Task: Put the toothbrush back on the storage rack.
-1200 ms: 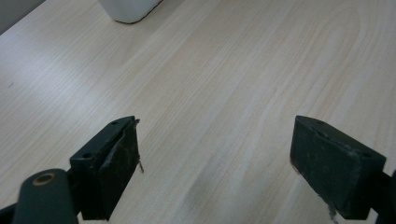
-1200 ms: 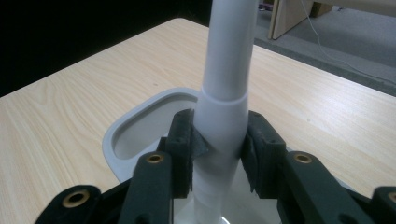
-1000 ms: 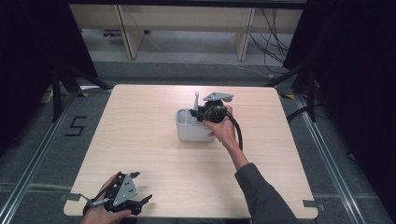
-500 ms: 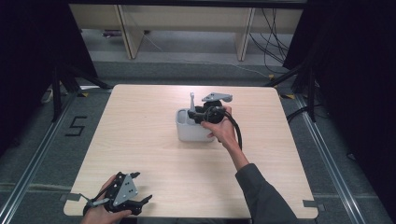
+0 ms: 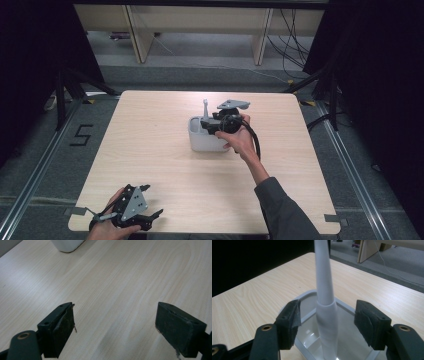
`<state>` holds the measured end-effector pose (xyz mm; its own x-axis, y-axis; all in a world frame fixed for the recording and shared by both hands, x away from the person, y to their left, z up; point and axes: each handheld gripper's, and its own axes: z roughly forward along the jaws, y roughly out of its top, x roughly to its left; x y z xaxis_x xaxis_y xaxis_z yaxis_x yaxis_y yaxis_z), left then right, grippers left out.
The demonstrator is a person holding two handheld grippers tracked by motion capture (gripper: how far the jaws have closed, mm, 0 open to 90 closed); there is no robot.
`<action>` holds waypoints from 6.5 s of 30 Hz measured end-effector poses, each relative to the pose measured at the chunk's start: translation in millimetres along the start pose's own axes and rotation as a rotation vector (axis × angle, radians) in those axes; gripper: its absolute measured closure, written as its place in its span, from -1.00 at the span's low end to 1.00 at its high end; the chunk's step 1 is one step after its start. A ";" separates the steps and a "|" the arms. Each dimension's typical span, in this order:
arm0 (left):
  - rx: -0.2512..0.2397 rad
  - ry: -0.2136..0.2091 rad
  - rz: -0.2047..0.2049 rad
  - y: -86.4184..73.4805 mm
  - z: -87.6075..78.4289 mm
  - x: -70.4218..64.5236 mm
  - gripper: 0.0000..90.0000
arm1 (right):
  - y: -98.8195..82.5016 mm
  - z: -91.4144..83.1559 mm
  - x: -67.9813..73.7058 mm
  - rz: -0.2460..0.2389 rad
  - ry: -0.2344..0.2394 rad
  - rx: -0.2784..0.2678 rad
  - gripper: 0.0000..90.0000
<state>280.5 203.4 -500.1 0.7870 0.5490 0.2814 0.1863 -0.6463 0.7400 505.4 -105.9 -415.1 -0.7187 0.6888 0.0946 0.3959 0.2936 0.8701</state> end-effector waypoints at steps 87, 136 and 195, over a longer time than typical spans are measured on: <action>-0.004 0.007 0.005 0.7 -1.3 0.4 -0.67 | -59.5 -74.2 9.4 -0.048 -0.030 0.098 -0.55; -0.006 0.003 -0.003 0.2 -1.2 0.7 -0.67 | -101.2 -93.5 27.0 -0.057 0.003 0.161 -0.63; 0.002 0.007 -0.005 -1.1 0.6 0.0 -0.67 | -159.2 -129.5 42.5 -0.032 -0.011 0.191 -0.63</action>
<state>280.6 203.8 -501.3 0.7816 0.5564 0.2819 0.1917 -0.6443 0.7403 337.8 -209.2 -486.9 -0.7268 0.6840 0.0621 0.4748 0.4350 0.7651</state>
